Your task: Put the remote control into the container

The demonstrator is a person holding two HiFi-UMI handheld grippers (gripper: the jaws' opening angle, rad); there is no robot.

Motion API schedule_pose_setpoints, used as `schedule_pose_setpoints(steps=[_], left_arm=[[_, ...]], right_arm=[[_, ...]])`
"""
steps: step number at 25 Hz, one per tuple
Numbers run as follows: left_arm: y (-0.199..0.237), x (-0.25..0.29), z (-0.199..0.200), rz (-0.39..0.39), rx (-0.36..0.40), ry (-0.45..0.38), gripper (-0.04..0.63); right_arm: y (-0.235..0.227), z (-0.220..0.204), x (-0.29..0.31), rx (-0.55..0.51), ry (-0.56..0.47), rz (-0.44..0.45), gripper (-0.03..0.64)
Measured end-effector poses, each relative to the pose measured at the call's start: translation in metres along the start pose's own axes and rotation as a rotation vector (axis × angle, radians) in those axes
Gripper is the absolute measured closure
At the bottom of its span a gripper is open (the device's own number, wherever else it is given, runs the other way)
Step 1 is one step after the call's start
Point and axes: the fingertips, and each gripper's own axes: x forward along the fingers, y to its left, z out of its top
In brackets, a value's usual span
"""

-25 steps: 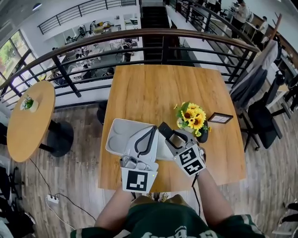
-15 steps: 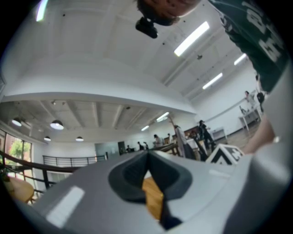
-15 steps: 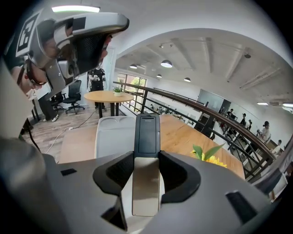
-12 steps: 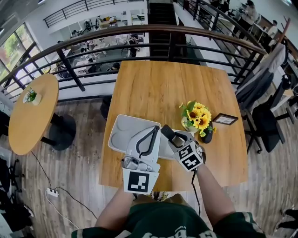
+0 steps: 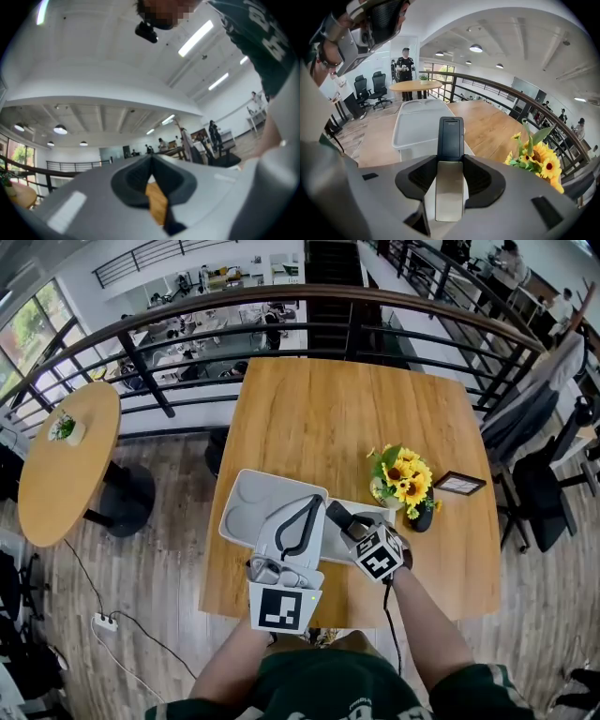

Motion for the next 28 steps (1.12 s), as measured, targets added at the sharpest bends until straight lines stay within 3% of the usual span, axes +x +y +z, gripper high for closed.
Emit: schedule_pose_setpoints(steps=[18, 28], left_arm=[[0.022, 0.005, -0.011, 0.028, 0.008, 0.031, 0.594], [0.036, 0.006, -0.026, 0.049, -0.011, 0.051, 0.594]], right_arm=[[0.012, -0.055, 0.052, 0.008, 0.215, 0.067, 0.428], [0.014, -0.063, 0.070, 0.042, 0.254, 0.119, 0.428]])
